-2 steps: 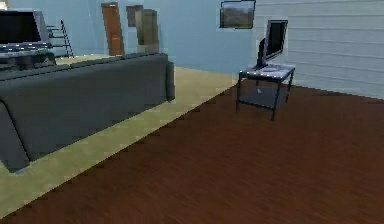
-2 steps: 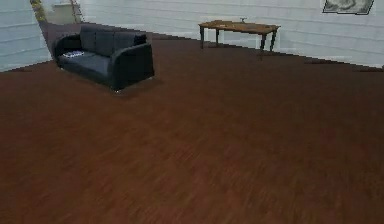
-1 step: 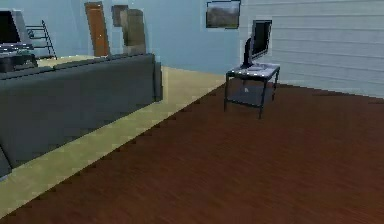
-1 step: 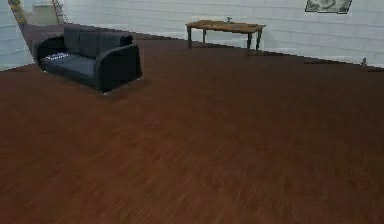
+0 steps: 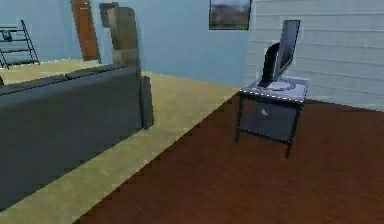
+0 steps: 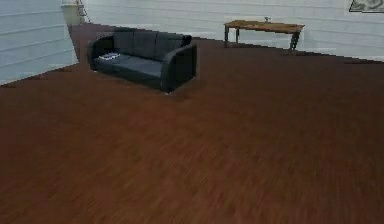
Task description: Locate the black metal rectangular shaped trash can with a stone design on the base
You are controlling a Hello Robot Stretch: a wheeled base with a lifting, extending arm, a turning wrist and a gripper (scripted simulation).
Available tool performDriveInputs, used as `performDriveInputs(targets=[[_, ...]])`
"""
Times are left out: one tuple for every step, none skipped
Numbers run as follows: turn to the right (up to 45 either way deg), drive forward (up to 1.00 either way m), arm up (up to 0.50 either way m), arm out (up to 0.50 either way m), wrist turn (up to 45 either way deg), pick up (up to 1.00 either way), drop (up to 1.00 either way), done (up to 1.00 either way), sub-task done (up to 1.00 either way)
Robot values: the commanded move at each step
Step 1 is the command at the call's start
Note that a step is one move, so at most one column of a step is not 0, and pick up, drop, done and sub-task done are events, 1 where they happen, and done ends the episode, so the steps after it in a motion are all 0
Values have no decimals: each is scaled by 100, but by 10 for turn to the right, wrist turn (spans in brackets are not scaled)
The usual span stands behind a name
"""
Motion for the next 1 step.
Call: performDriveInputs(targets=[[0, 100, 0, 0, 0, 0, 0, 0, 0]])
